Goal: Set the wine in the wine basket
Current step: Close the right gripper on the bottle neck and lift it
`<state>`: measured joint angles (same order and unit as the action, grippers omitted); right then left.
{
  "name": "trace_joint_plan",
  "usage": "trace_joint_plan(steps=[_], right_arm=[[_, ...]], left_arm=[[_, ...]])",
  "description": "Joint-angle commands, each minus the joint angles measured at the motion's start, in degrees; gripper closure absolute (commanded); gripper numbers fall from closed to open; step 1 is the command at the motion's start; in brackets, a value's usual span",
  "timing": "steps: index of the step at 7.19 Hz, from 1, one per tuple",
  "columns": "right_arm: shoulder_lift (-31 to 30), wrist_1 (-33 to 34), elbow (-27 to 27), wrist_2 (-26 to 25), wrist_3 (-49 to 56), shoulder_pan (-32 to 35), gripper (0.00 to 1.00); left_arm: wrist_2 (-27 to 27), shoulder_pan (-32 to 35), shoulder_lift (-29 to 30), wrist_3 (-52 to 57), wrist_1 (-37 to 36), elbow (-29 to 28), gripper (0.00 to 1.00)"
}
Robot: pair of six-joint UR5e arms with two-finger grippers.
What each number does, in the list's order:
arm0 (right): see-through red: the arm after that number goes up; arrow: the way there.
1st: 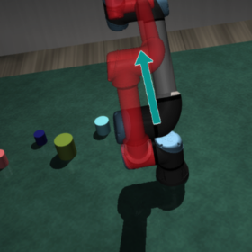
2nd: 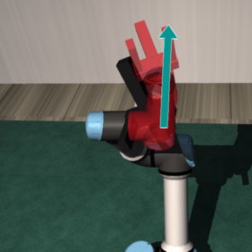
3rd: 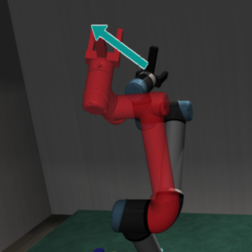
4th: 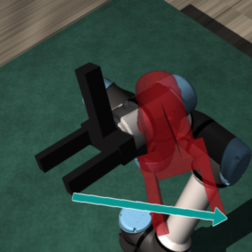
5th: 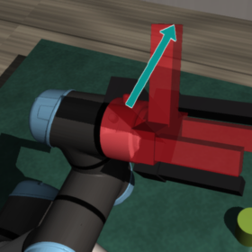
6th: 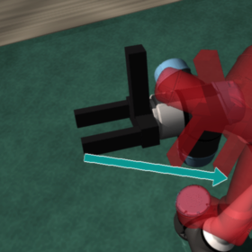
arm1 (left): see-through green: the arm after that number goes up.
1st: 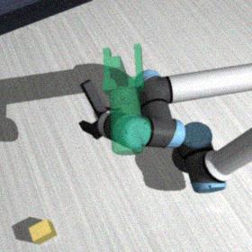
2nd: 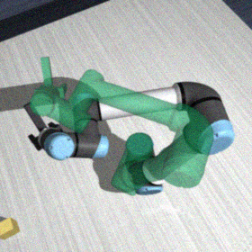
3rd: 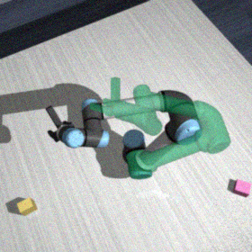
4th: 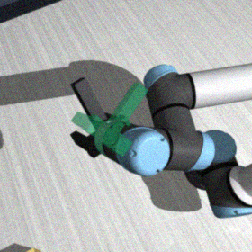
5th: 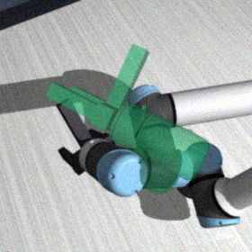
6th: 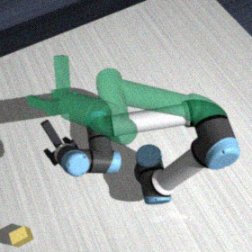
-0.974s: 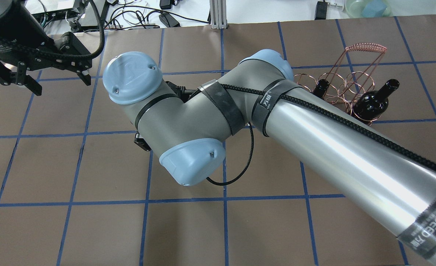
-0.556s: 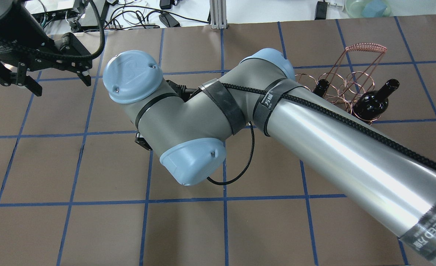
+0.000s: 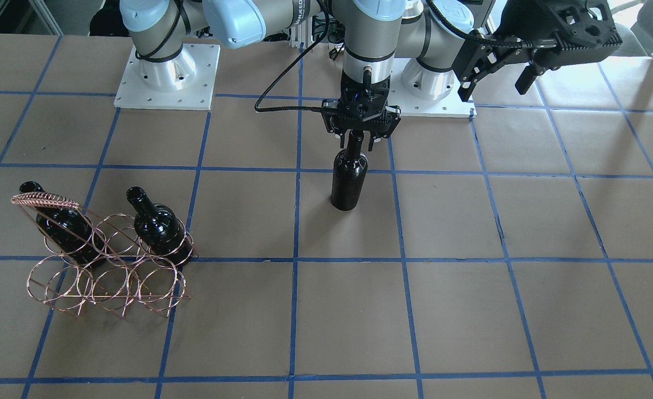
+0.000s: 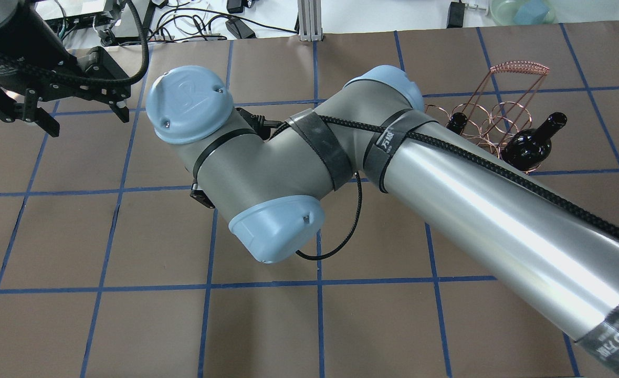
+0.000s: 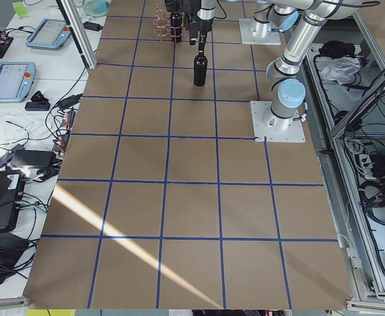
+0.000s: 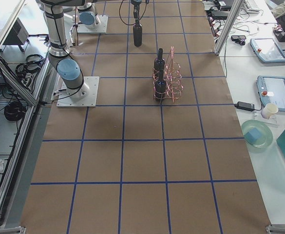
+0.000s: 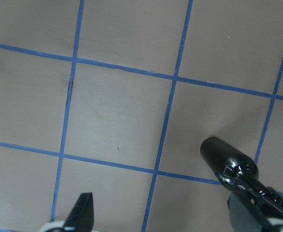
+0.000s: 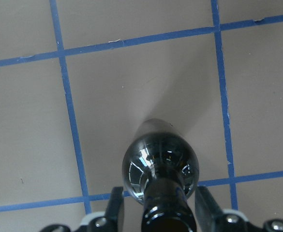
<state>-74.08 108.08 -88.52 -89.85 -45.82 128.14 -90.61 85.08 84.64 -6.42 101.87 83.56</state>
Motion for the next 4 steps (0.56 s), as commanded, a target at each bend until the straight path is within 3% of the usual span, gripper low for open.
trace_joint_plan(steps=[1,2,4], right_arm=[[-0.1,-0.06,-0.08,-0.15,-0.06,0.0,0.49],[-0.01,-0.59,-0.08,-0.15,-0.06,0.0,0.65],[-0.01,-0.24,-0.08,-0.24,0.03,-0.08,0.78]], left_arm=[[0.0,0.0,0.0,0.0,0.0,0.03,0.0],[0.0,0.0,0.0,0.0,0.0,0.03,0.0],[0.0,0.0,0.0,0.0,0.0,0.03,0.0]])
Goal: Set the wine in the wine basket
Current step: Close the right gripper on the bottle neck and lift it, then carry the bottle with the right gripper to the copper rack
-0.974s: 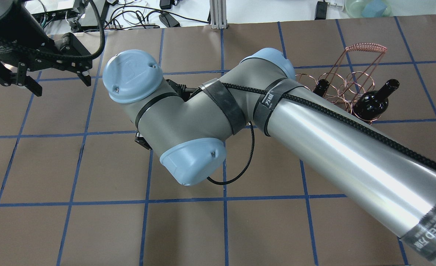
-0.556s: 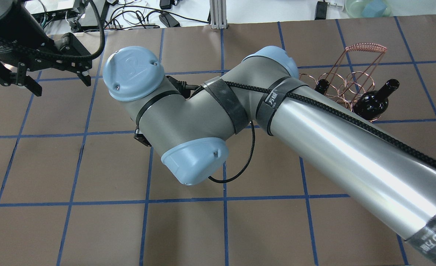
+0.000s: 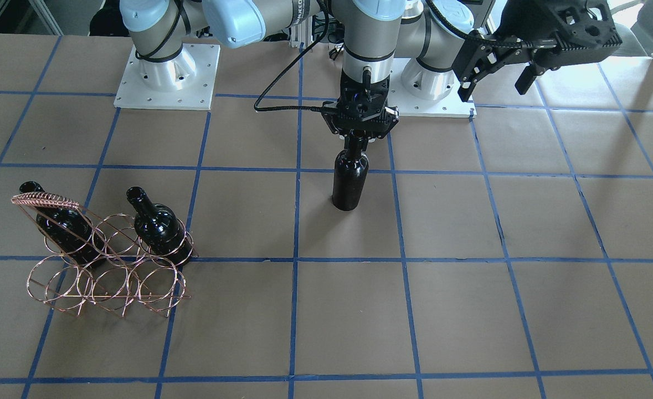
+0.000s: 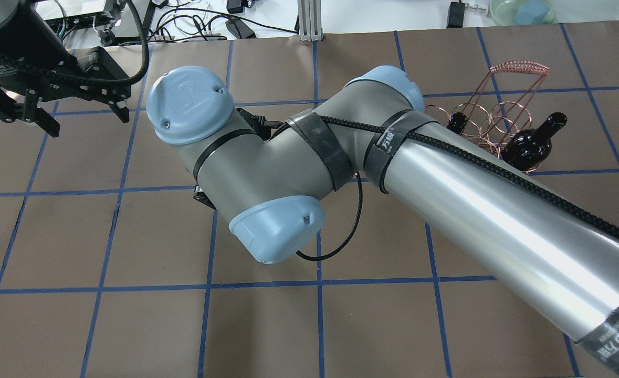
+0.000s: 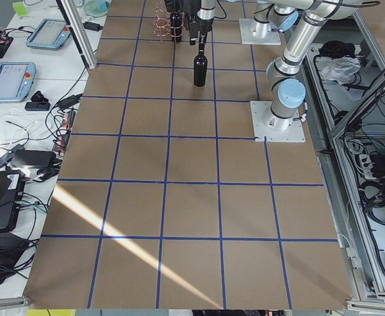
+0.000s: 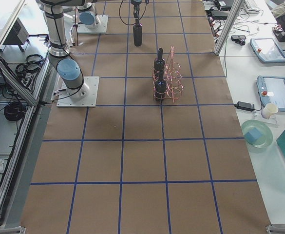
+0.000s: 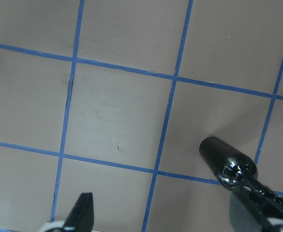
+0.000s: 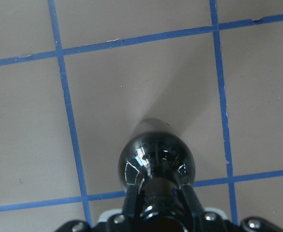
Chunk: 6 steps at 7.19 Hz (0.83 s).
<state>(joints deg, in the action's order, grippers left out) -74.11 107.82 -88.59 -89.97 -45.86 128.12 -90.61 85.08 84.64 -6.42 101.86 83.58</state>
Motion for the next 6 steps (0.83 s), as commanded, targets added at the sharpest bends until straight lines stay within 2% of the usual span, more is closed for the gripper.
trace_joint_plan(steps=[1,3,4,6], right_arm=[[-0.07,0.02,0.08,0.06,-0.02,-0.33,0.79],[-3.91,-1.63,0.43,0.24,0.94,-3.13,0.85],[-7.07,-5.65,0.96,0.67,2.42,-6.45,0.87],[-13.93,-16.8,0.96,0.06,13.63,-14.09,0.9]], left_arm=[[0.0,0.0,0.0,0.0,0.0,0.0,0.0],[0.0,0.0,0.0,0.0,0.0,0.0,0.0],[0.0,0.0,0.0,-0.09,0.0,0.09,0.0],[0.09,0.87,0.17,-1.31,0.18,0.88,0.0]])
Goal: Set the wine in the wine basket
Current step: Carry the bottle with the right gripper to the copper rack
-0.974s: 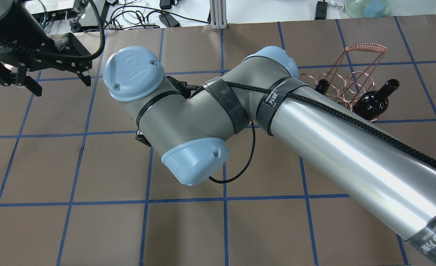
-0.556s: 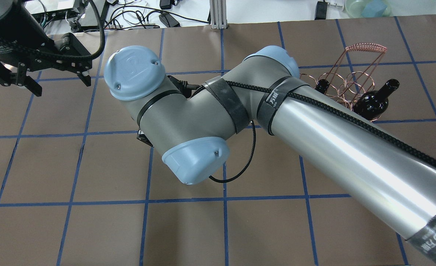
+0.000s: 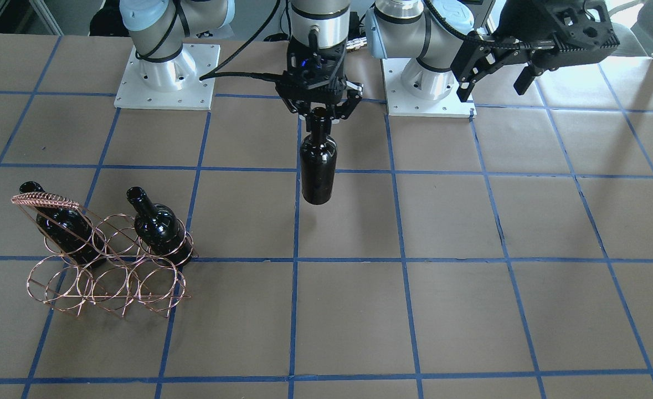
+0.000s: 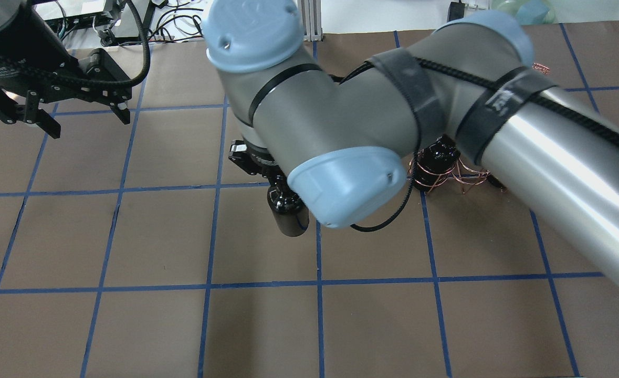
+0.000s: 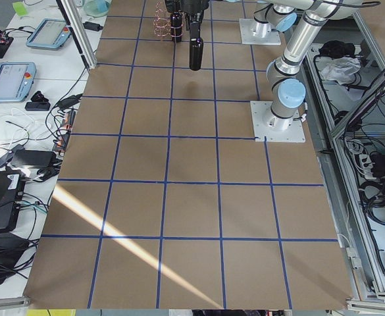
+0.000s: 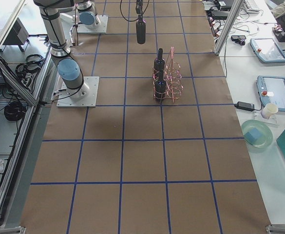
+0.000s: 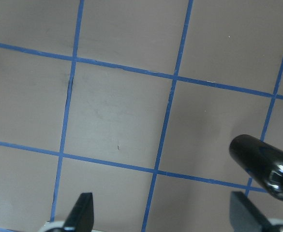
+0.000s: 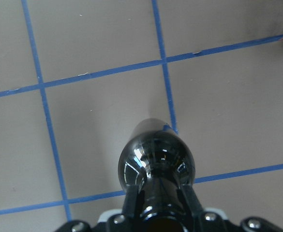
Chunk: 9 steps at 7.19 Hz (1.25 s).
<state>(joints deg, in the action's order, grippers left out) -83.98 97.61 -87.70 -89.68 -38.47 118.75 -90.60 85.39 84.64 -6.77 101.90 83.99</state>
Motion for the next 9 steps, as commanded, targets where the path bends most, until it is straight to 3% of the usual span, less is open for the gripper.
trace_joint_plan(steps=[1,2,4,5,7,9], right_arm=[[-7.3,-13.95,0.16,-0.49,12.47,-8.94,0.91],[-9.77,-19.68,0.16,-3.01,20.54,-13.76,0.93],[-12.51,-22.37,0.25,-4.36,35.23,-22.38,0.94],[-13.39,-22.37,0.33,-5.49,43.39,-27.73,0.94],[-13.58,-20.02,0.69,-4.45,50.83,-36.1,0.94],[-12.96,-16.76,0.69,0.37,51.73,-41.04,0.94]], left_arm=[[0.42,1.35,0.18,-4.36,0.23,1.69,0.0],[0.34,4.05,0.09,-7.96,-0.03,3.44,0.0],[0.25,9.6,0.87,-11.5,-1.43,5.91,0.0],[0.25,9.53,0.97,-9.77,-4.23,6.0,0.0],[-0.8,7.96,2.71,8.28,-14.51,5.22,0.0],[-0.02,6.37,2.99,9.49,-14.45,5.21,0.0]])
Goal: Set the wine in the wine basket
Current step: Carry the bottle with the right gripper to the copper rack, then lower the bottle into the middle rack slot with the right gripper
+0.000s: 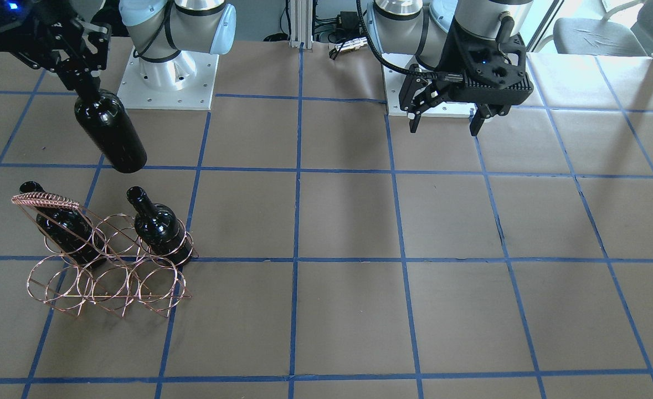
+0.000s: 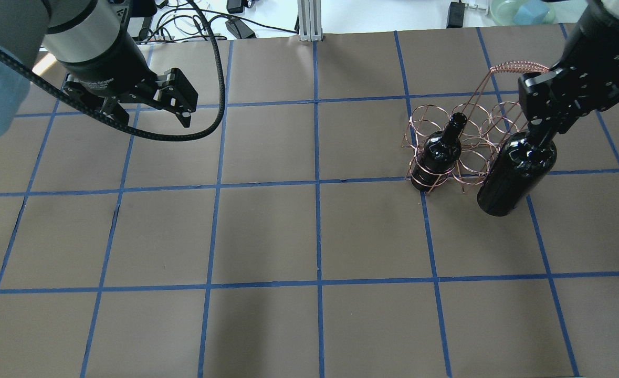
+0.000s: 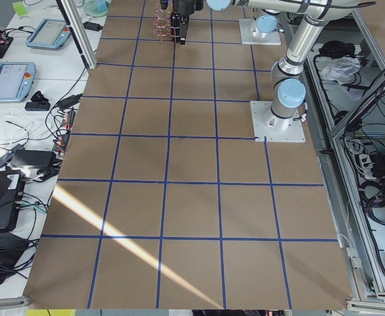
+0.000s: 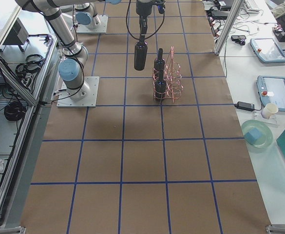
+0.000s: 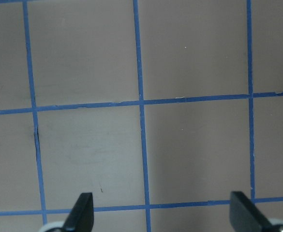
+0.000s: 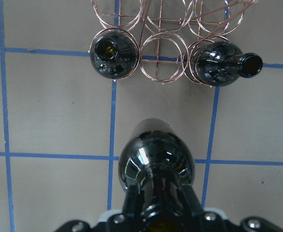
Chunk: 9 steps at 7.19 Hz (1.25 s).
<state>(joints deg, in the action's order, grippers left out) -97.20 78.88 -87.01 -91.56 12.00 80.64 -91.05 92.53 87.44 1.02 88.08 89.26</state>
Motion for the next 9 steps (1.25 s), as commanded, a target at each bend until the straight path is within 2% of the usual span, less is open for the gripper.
trace_joint_plan(steps=[1,2,4,7,9], right_arm=[[0.95,2.77,0.0,2.27,2.49,-3.12,0.95],[3.74,6.52,0.0,2.44,2.85,-3.29,0.95],[5.26,9.26,0.35,3.57,2.95,-3.21,0.96],[9.2,10.68,1.93,4.38,3.73,-3.21,0.95],[9.66,11.04,1.93,4.46,5.76,-4.43,0.95]], left_arm=[[1.48,-0.69,0.19,1.61,-0.62,0.48,0.0],[2.01,-0.6,0.19,1.61,-0.45,0.65,0.0],[2.02,-0.42,0.02,0.82,-0.36,0.83,0.0],[1.58,-0.42,-0.34,0.56,-0.19,0.83,0.0],[1.4,-0.42,-0.42,0.65,-0.1,1.01,0.0]])
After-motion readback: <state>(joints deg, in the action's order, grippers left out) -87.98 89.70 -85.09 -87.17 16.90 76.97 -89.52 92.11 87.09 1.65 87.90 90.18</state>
